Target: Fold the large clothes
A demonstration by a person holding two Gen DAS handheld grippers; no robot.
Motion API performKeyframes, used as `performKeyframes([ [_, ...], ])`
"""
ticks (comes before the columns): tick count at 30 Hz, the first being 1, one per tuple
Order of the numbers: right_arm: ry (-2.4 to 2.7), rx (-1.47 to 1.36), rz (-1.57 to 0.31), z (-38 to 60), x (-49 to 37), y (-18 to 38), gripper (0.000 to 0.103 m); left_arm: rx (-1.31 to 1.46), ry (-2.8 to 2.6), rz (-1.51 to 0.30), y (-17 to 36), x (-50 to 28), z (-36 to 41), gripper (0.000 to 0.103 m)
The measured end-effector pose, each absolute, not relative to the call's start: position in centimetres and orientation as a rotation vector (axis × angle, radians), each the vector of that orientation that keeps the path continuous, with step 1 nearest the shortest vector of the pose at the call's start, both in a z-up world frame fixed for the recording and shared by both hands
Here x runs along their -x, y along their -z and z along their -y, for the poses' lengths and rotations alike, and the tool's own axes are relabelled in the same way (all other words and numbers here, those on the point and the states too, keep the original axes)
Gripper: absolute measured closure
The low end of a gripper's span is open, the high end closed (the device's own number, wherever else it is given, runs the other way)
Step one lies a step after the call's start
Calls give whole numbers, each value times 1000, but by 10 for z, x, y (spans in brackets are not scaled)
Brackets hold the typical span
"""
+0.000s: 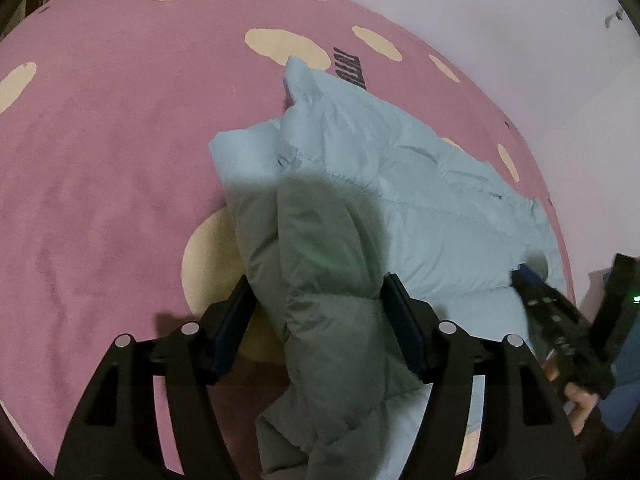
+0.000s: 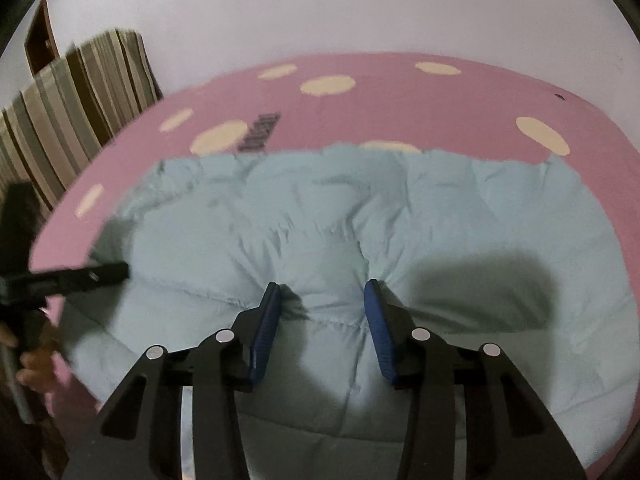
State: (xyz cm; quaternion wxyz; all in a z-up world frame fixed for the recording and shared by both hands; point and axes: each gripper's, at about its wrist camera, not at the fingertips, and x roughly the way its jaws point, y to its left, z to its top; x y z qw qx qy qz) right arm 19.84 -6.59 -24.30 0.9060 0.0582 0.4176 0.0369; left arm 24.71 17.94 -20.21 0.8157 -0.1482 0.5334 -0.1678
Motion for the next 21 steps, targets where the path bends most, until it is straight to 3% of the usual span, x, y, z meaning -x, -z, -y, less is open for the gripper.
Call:
performKeyframes([
  [13, -33, -60, -887, 58, -204, 260, 59, 290, 368, -1145, 210, -254, -172, 38],
  [21, -28, -46, -874, 57, -203, 262, 59, 288, 405, -1127, 203, -251, -160, 75],
])
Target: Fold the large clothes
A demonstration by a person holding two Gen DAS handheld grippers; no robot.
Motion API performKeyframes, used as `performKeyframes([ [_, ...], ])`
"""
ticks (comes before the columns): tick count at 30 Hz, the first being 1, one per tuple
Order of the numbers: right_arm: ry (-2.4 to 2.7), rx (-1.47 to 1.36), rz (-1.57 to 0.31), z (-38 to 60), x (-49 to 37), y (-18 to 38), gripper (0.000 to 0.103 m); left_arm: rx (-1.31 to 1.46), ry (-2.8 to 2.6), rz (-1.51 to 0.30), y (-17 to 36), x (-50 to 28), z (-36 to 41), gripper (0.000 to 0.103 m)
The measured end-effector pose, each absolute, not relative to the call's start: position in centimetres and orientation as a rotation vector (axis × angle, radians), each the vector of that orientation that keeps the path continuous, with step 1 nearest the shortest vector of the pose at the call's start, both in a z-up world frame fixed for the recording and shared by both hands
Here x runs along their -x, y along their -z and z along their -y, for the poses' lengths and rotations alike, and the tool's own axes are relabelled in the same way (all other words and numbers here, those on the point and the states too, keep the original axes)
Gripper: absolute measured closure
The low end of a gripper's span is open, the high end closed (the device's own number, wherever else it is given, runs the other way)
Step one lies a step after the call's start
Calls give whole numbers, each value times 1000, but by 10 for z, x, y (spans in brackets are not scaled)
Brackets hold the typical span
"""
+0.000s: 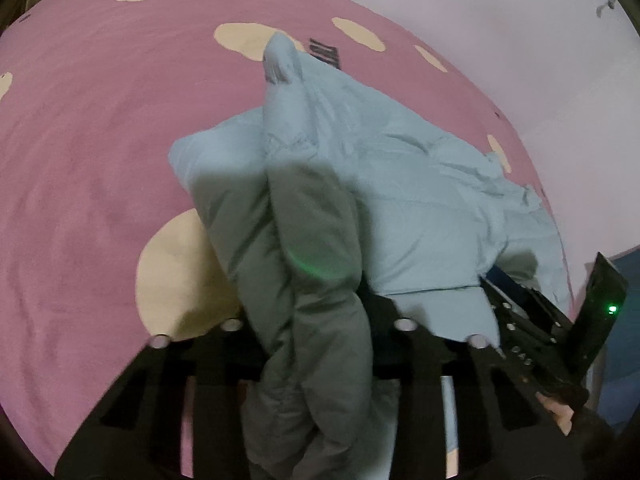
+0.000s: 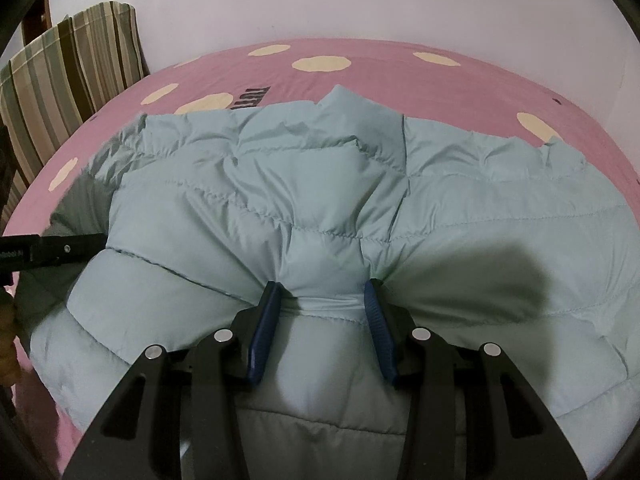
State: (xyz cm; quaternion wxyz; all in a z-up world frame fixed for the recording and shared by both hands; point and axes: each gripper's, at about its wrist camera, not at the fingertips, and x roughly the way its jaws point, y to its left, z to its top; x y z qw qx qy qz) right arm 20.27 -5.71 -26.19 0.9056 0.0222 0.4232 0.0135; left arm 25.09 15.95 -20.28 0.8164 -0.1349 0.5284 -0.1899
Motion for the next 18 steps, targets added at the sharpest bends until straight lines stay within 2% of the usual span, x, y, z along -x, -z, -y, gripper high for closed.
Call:
performKeyframes([
  [2, -26, -41, -872, 56, -202, 262, 59, 251, 403, -1109, 195, -247, -153, 83],
  [4, -23, -38, -871, 55, -202, 263, 59, 233, 406, -1090, 186, -242, -148, 86],
  [18, -36, -22, -849, 57, -196, 256, 58, 148, 446, -957, 101, -203, -88, 89],
])
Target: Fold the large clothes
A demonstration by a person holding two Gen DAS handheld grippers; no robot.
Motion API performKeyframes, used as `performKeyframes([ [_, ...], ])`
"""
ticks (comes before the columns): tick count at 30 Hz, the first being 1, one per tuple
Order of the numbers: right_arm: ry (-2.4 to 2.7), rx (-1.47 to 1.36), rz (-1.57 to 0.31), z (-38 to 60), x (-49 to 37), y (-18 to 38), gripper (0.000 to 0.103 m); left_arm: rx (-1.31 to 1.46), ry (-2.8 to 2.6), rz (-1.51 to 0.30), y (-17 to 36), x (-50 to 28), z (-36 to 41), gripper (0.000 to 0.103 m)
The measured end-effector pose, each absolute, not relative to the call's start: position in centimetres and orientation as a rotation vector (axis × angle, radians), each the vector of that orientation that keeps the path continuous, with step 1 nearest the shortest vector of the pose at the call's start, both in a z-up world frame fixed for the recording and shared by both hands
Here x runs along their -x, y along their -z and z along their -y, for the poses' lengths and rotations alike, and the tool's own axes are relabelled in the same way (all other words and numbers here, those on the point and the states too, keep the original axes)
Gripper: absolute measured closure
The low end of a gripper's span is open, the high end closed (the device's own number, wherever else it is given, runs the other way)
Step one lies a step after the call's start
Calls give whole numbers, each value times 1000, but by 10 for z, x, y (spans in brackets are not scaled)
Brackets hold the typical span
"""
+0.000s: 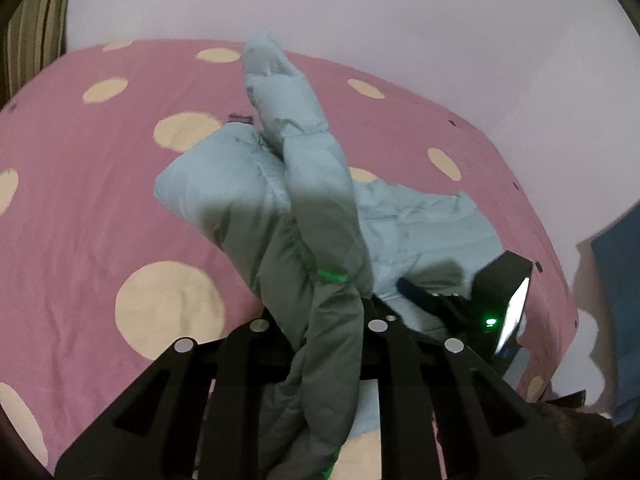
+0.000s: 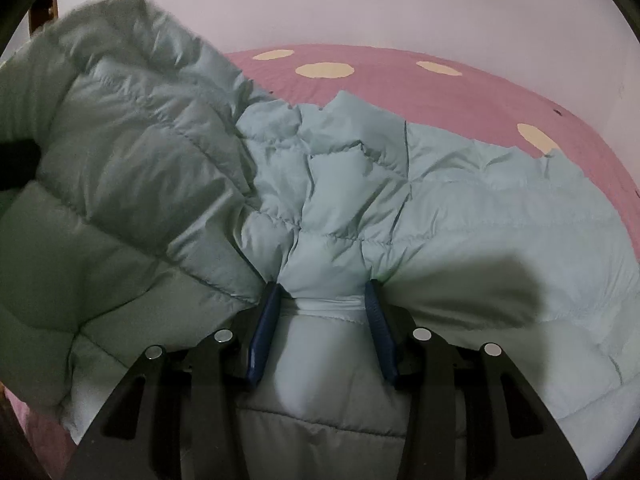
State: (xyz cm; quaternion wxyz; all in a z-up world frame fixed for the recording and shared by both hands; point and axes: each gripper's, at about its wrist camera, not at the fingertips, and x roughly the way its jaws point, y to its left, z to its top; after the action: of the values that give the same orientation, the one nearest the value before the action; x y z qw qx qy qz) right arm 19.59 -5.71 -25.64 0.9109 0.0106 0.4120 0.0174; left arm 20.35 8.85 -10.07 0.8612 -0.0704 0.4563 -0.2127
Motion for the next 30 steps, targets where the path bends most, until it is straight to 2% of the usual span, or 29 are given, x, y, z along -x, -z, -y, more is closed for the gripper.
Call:
performKeyframes([
  [8, 11, -60, -798, 95, -169, 226, 57, 101, 430, -958, 81, -199, -36, 89],
  [10, 35, -67, -782, 110, -161, 217, 52, 83, 430, -957, 77, -199, -21, 89],
  [17, 126, -132, -739, 176, -129, 200, 52, 0, 467, -957, 69, -193, 48, 89],
  [30, 298, -256, -737, 297, -77, 210, 52, -147, 565, -1049, 119, -186, 181, 90],
])
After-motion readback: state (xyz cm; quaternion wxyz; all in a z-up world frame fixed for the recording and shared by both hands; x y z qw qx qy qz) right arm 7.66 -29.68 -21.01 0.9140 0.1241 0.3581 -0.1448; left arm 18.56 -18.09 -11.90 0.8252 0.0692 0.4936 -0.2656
